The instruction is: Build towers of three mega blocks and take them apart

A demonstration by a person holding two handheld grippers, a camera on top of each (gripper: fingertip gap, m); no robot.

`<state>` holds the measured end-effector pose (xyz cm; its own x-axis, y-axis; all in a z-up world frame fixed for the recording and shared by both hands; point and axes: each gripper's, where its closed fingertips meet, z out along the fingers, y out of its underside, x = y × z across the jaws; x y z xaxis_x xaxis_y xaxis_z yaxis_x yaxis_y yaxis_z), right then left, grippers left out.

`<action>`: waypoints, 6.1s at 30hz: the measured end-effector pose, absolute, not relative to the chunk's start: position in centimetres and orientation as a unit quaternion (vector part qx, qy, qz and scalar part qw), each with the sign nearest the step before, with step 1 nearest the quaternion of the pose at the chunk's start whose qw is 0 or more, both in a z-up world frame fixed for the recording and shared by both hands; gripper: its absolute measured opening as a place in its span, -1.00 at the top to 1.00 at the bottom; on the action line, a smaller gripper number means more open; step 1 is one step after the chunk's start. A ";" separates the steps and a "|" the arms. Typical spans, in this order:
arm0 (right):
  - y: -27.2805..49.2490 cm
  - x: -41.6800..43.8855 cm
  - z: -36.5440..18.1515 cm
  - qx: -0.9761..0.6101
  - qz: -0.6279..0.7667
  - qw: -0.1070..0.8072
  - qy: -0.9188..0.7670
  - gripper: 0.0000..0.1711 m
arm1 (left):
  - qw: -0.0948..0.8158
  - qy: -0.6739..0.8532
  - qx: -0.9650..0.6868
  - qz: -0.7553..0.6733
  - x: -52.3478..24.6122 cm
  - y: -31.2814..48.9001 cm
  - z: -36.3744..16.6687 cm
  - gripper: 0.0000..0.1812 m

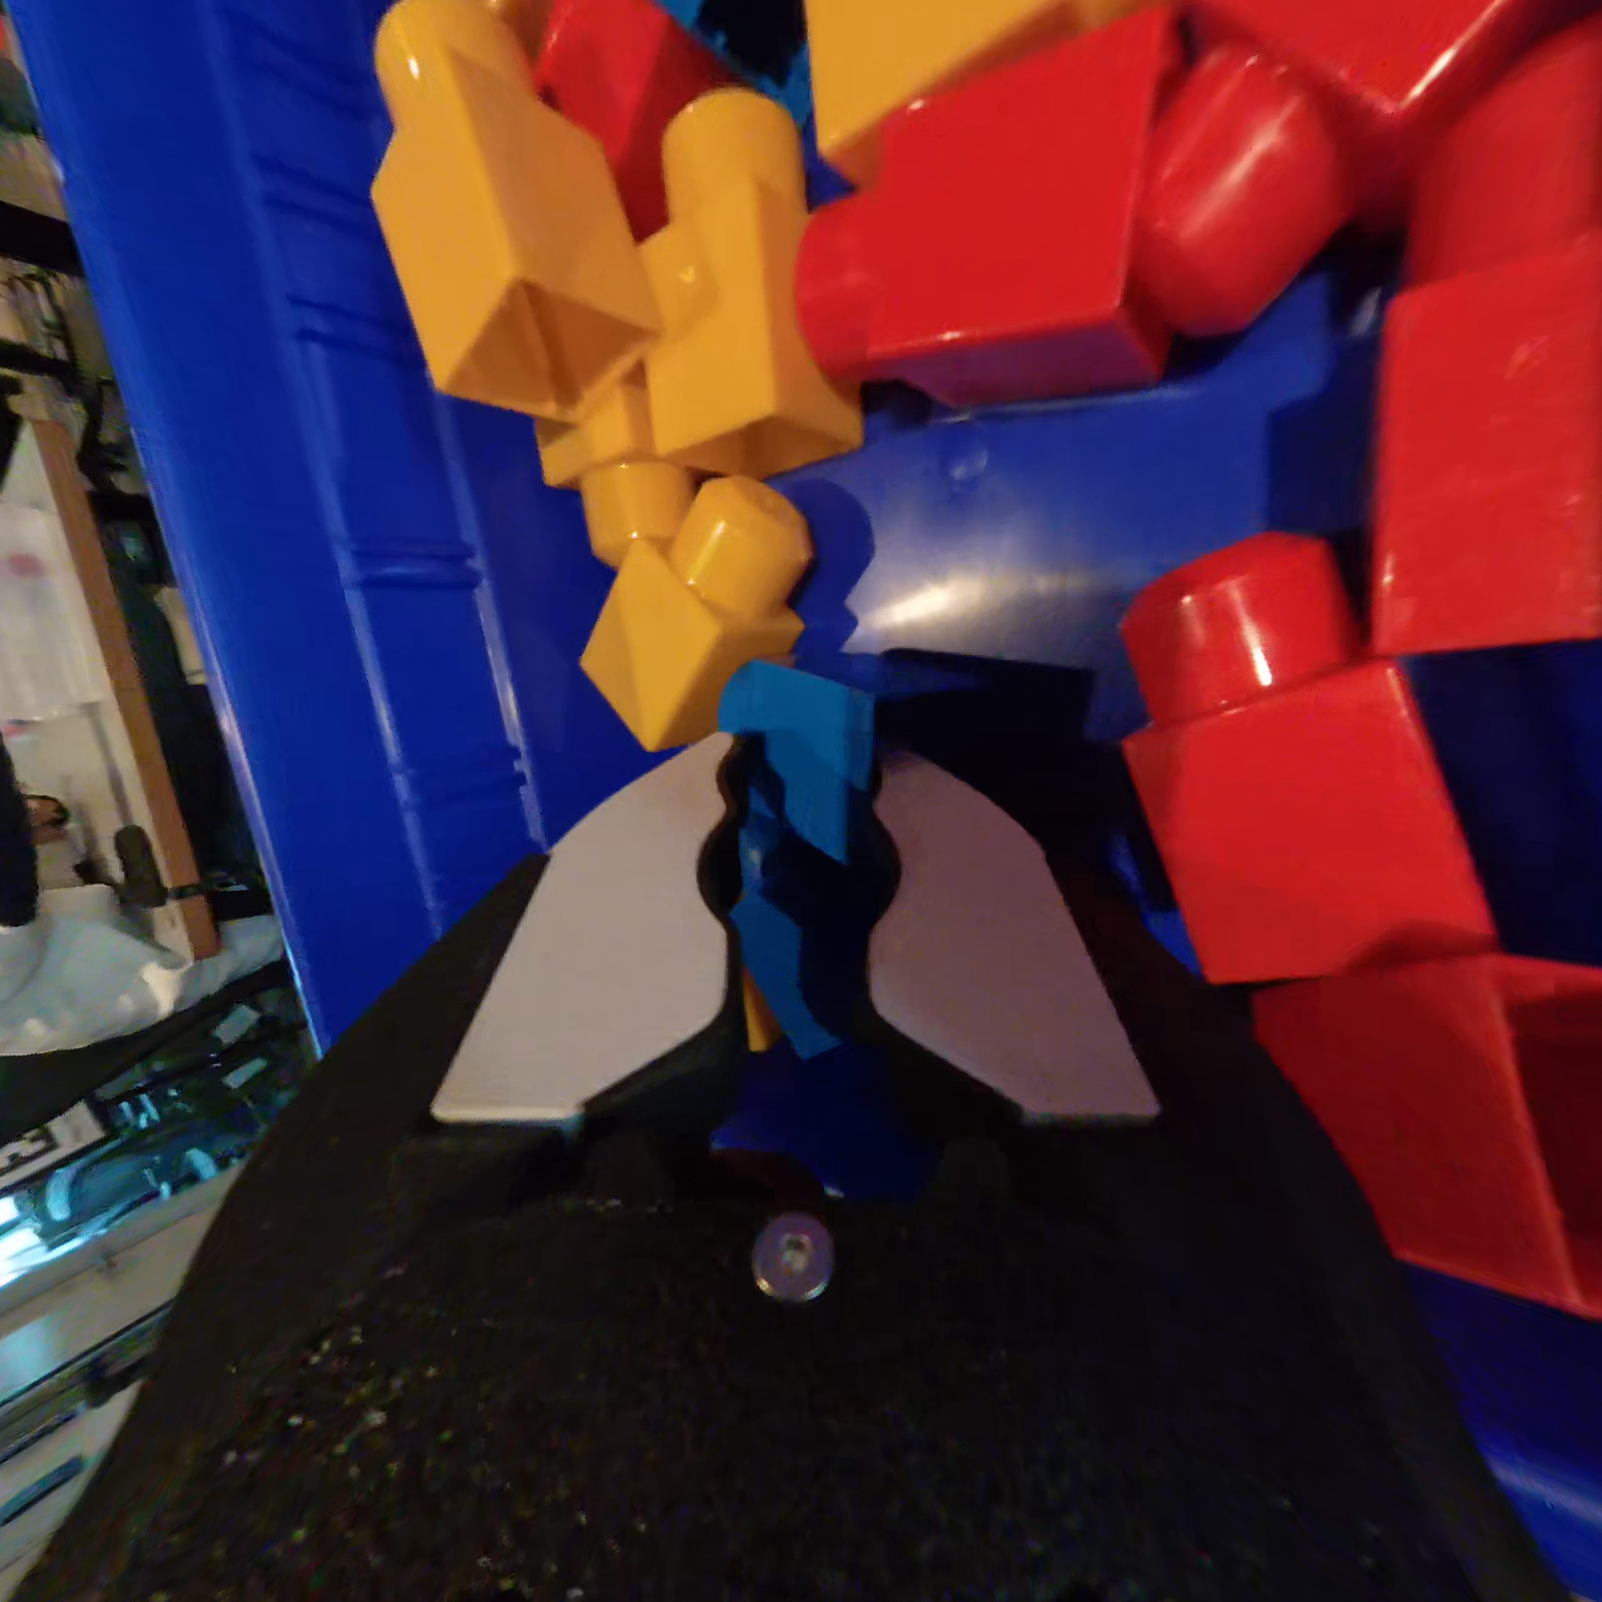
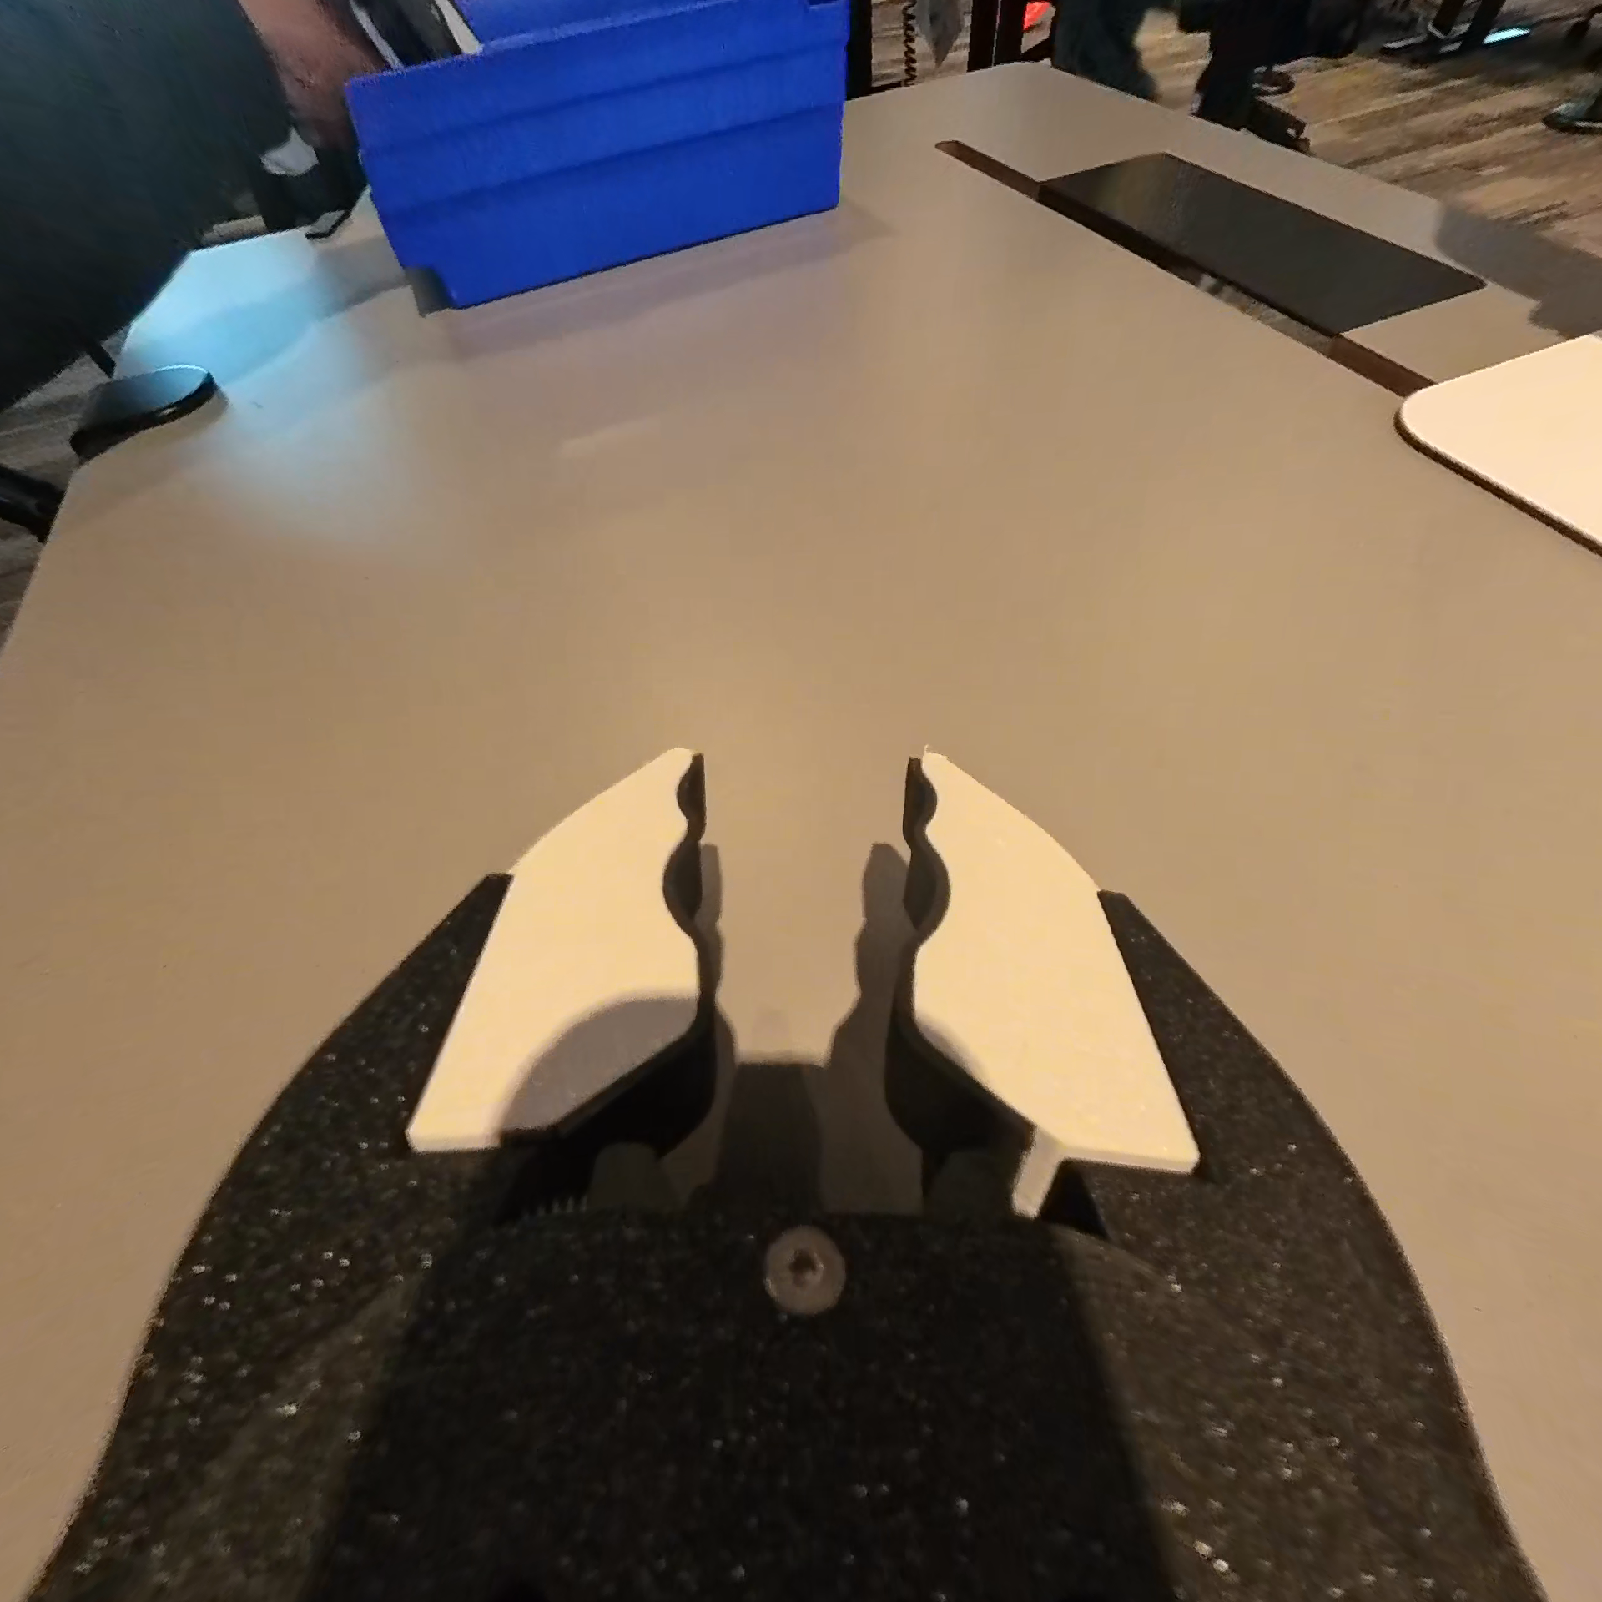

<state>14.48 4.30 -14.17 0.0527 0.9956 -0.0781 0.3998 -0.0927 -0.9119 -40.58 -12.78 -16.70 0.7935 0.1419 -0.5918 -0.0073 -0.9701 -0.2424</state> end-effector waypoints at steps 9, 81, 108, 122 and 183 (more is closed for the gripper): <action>4.3 14.4 -14.2 -0.622 0.397 0.373 -0.563 0.50 | 0.393 0.149 -0.838 0.349 -26.2 -5.6 -3.3 0.79; 3.0 14.5 -15.0 -0.610 0.385 0.349 -0.599 0.62 | 0.095 0.156 -0.967 0.179 -39.9 -5.8 -18.1 0.40; 2.7 14.4 -15.4 -0.602 0.358 0.359 -0.617 0.61 | 0.392 0.434 -0.780 0.220 -9.7 -0.2 -6.5 0.97; 2.2 14.5 -15.6 -0.589 0.341 0.363 -0.636 0.62 | 0.300 0.521 -0.795 0.077 -1.6 -4.4 -16.4 0.43; 3.7 15.6 -12.8 -0.601 0.479 0.348 -0.536 0.60 | 0.302 0.493 -0.809 0.106 9.7 2.6 -17.6 0.89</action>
